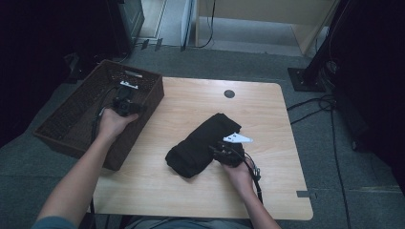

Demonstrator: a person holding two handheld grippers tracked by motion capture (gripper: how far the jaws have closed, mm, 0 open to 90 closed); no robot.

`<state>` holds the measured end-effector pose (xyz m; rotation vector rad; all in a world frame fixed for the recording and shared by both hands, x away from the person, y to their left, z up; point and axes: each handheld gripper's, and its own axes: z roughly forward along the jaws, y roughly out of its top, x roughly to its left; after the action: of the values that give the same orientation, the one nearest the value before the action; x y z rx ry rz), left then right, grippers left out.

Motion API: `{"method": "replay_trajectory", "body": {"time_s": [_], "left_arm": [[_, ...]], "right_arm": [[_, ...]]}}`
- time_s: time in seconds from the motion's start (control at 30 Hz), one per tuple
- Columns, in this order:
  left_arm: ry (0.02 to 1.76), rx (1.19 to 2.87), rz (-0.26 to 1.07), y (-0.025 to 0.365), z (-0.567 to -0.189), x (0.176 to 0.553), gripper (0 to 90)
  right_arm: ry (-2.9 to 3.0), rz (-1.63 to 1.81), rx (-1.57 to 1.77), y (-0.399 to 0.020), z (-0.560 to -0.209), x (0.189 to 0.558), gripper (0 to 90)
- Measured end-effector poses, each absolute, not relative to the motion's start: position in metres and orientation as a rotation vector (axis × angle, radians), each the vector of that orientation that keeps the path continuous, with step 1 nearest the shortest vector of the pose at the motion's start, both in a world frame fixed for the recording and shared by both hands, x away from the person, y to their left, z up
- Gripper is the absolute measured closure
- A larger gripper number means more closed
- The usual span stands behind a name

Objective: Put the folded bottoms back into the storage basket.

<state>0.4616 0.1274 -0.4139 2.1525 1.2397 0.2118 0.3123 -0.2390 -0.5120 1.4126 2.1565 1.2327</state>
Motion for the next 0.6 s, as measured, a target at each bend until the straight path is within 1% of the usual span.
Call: {"method": "replay_trajectory", "body": {"time_s": [0.03,0.07,0.3,0.6], "left_arm": [[1.212,2.16,0.186,0.116,-0.414,0.463,74.5],[1.212,2.16,0.186,0.116,-0.414,0.463,74.5],[1.1,2.21,0.12,0.078,-0.414,0.462,74.5],[1.102,2.203,0.1,0.067,-0.415,0.46,74.1]], "right_arm": [[2.151,1.234,1.412,-0.239,-0.512,0.312,53.5],[2.151,1.234,1.412,-0.239,-0.512,0.312,53.5],[2.152,1.226,1.423,-0.239,-0.513,0.311,53.4],[2.155,1.224,1.426,-0.239,-0.515,0.309,53.3]]}}
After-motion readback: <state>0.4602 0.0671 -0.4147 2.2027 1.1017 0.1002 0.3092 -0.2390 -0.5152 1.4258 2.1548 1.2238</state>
